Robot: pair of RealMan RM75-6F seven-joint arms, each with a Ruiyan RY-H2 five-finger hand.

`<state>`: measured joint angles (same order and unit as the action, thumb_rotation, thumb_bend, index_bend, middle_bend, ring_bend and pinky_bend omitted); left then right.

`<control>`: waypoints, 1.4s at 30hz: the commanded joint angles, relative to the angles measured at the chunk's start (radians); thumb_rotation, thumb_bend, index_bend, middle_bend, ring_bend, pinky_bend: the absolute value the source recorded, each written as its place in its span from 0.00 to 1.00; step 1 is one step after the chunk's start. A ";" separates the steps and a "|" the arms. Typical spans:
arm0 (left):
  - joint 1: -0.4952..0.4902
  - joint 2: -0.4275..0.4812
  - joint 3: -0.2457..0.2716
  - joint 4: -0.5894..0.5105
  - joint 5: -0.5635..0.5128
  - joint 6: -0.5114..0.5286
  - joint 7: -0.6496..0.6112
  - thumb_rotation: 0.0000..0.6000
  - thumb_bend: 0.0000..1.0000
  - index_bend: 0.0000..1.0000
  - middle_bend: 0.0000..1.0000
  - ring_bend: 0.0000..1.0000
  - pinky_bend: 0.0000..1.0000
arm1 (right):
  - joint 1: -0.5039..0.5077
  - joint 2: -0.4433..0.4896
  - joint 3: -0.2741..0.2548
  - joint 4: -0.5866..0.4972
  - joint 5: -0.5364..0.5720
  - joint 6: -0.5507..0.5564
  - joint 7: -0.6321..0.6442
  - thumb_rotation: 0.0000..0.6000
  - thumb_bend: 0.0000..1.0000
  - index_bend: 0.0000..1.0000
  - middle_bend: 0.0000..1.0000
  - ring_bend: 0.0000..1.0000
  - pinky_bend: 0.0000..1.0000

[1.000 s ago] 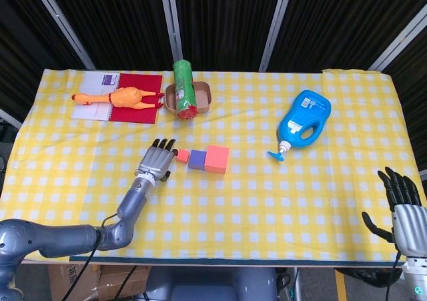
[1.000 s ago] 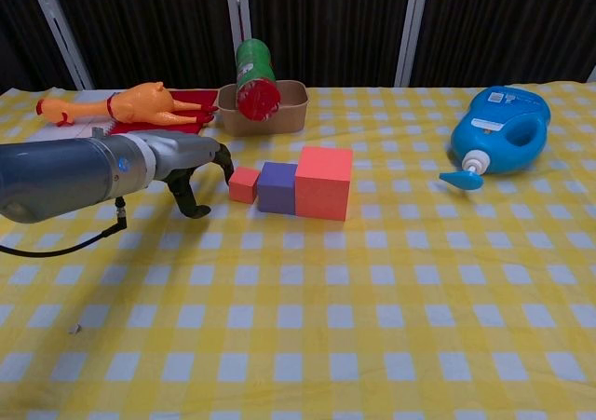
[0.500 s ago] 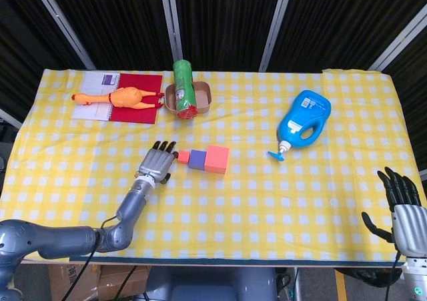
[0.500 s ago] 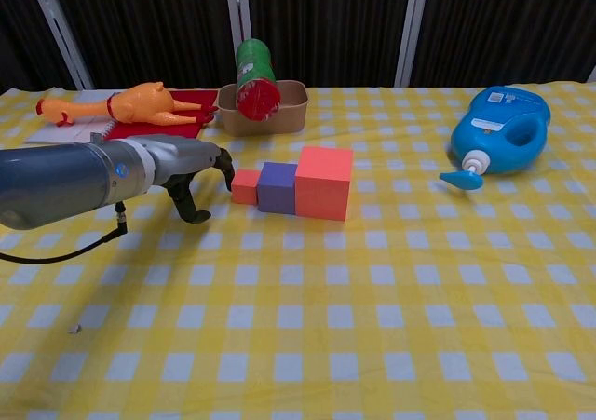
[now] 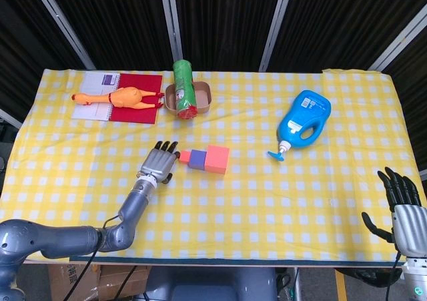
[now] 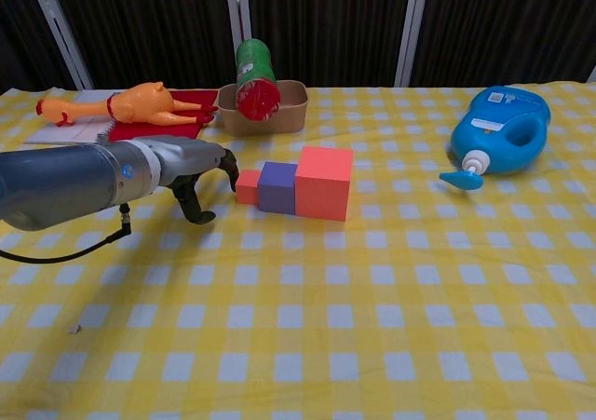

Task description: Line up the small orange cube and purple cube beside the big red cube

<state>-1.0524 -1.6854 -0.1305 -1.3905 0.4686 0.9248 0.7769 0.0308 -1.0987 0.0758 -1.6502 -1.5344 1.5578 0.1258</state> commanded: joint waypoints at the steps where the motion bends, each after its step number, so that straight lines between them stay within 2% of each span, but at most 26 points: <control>1: 0.004 0.006 0.004 -0.005 0.000 0.001 -0.002 1.00 0.44 0.23 0.00 0.00 0.04 | 0.000 0.000 0.000 0.000 -0.001 0.000 -0.001 1.00 0.37 0.00 0.00 0.00 0.01; 16: 0.037 0.057 0.018 -0.038 0.016 0.001 -0.039 1.00 0.44 0.23 0.00 0.00 0.04 | 0.001 -0.002 0.000 -0.001 0.002 -0.002 -0.009 1.00 0.37 0.00 0.00 0.00 0.01; 22: 0.047 0.078 -0.001 -0.061 0.037 0.023 -0.066 1.00 0.43 0.23 0.00 0.00 0.04 | -0.002 -0.001 0.000 0.001 0.002 0.002 -0.004 1.00 0.37 0.00 0.00 0.00 0.01; 24: 0.060 0.102 -0.012 -0.097 0.058 0.051 -0.088 1.00 0.39 0.19 0.00 0.00 0.04 | -0.001 0.000 0.001 0.001 0.003 0.001 -0.002 1.00 0.37 0.00 0.00 0.00 0.01; 26: 0.085 0.137 -0.022 -0.149 0.094 0.099 -0.118 1.00 0.32 0.12 0.00 0.00 0.04 | -0.001 0.001 0.001 0.001 0.004 0.000 0.000 1.00 0.37 0.00 0.00 0.00 0.01; 29: 0.144 0.213 -0.024 -0.253 0.175 0.189 -0.176 1.00 0.27 0.02 0.00 0.00 0.04 | -0.002 0.004 -0.001 0.000 0.010 -0.007 -0.001 1.00 0.37 0.00 0.00 0.00 0.01; 33: 0.245 0.314 0.014 -0.363 0.324 0.317 -0.256 1.00 0.26 0.00 0.00 0.00 0.03 | 0.000 0.007 0.000 -0.005 0.017 -0.014 -0.006 1.00 0.37 0.00 0.00 0.00 0.01; 36: 0.344 0.388 0.073 -0.425 0.438 0.416 -0.328 1.00 0.25 0.00 0.00 0.00 0.02 | -0.001 0.009 -0.001 -0.010 0.024 -0.019 -0.013 1.00 0.37 0.00 0.00 0.00 0.01; 42: 0.516 0.480 0.181 -0.455 0.593 0.550 -0.461 1.00 0.25 0.00 0.00 0.00 0.01 | 0.001 0.010 0.003 -0.014 0.041 -0.030 -0.035 1.00 0.37 0.00 0.00 0.00 0.01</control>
<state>-0.6073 -1.2555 -0.0050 -1.8231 1.0001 1.4097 0.3781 0.0309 -1.0888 0.0777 -1.6634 -1.4960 1.5308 0.0940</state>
